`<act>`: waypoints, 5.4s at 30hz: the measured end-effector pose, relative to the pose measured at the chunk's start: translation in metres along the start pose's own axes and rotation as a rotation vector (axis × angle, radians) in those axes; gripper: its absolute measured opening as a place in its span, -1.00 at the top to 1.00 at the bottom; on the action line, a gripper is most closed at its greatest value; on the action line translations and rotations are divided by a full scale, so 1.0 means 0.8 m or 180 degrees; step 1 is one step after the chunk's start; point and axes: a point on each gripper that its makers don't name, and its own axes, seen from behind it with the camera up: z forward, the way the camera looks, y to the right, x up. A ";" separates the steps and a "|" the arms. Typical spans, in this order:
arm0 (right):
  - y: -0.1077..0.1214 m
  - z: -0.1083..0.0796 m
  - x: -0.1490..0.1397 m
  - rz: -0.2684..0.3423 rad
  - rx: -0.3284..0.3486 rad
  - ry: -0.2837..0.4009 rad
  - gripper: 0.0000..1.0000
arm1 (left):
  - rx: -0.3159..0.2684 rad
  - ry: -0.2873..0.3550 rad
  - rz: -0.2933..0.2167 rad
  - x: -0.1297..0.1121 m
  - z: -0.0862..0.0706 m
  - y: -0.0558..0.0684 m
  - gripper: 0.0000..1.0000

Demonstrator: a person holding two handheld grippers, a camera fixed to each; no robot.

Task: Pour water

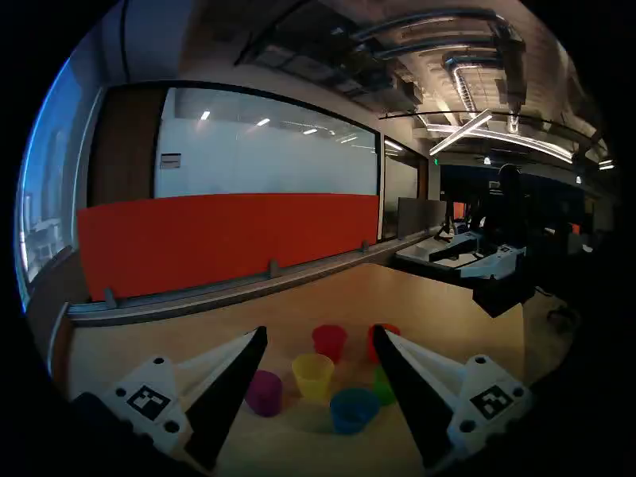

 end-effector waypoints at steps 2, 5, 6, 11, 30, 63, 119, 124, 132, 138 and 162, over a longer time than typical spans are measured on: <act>-0.002 0.002 -0.009 -0.0022 0.0026 -0.0048 -0.99 | -0.0026 -0.0044 -0.0013 -0.009 0.002 0.001 -0.97; -0.004 0.007 -0.022 -0.0053 0.0053 -0.0113 -0.99 | -0.0069 -0.0119 -0.0022 -0.025 0.006 0.004 -0.97; -0.004 0.008 -0.026 -0.0063 0.0060 -0.0134 -0.99 | -0.0085 -0.0148 -0.0023 -0.030 0.007 0.005 -0.98; -0.007 0.016 -0.046 -0.0062 0.0117 -0.0227 -0.99 | -0.0143 -0.0248 -0.0020 -0.051 0.014 0.009 -0.97; -0.012 0.045 -0.140 -0.0062 0.0225 -0.0621 -0.99 | -0.0424 -0.0666 0.0055 -0.141 0.040 0.033 -0.97; -0.046 0.076 -0.220 -0.0185 0.0481 -0.0965 -0.99 | -0.0641 -0.1248 0.0158 -0.239 0.066 0.058 -0.97; -0.073 0.140 -0.241 -0.0326 0.0763 -0.1114 -0.83 | -0.0798 -0.1441 0.0169 -0.262 0.117 0.072 -0.95; -0.074 0.138 -0.241 -0.0335 0.0774 -0.1121 -0.82 | -0.0790 -0.1428 0.0147 -0.261 0.117 0.073 -0.82; -0.073 0.134 -0.240 -0.0322 0.0762 -0.1114 -0.79 | -0.0781 -0.1414 0.0143 -0.260 0.116 0.072 -0.73; -0.072 0.131 -0.229 -0.0301 0.0747 -0.1069 -0.79 | -0.0781 -0.1374 0.0125 -0.253 0.115 0.073 -0.73; -0.075 0.087 -0.137 -0.0336 0.0559 -0.0710 -0.79 | -0.0288 -0.0822 0.0199 -0.129 0.084 0.046 -0.73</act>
